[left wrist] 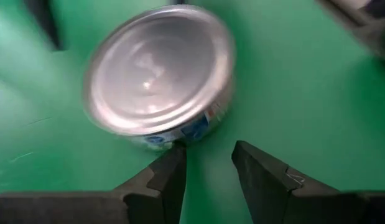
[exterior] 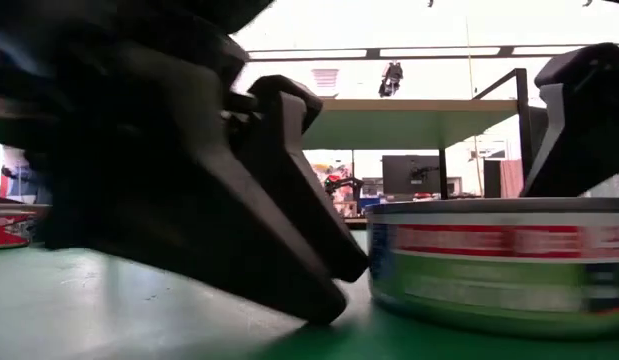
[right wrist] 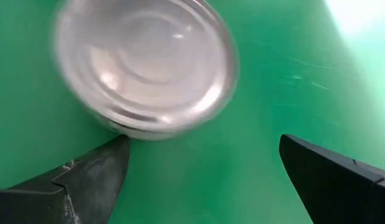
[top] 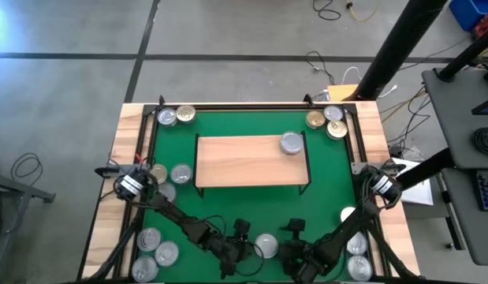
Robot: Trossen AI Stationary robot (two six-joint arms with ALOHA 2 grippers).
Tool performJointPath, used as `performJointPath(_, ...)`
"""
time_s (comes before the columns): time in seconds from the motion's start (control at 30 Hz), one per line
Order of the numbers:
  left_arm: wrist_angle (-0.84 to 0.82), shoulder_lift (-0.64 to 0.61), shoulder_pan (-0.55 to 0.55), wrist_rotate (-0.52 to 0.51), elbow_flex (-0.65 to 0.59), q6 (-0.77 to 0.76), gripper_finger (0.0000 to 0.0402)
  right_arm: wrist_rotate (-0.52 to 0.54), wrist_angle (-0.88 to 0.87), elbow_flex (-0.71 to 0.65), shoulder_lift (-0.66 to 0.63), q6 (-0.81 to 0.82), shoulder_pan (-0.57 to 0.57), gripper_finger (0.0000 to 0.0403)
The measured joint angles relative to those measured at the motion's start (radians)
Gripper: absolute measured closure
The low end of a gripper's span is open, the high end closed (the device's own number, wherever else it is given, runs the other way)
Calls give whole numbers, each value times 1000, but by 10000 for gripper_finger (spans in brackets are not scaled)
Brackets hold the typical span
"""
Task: Stack canned seafood by type on shelf
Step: Stack the green tuna can on top of the green tuna can on the shelf
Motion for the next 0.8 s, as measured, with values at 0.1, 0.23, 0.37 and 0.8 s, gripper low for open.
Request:
performJointPath(0.1, 1, 0, -12, 11, 0, 3, 276, 4, -84, -1, -24, 48, 0, 3)
performJointPath(0.23, -41, -9, -17, 10, 2, -5, 276, -6, -150, -2, -59, 149, 31, 3)
performJointPath(0.37, -53, -11, -17, -17, 2, -19, 276, -19, -126, -11, -60, 218, 75, 3)
performJointPath(0.8, 4, -11, 7, -78, -1, -20, 276, 142, 422, -155, 24, 172, 74, 3)
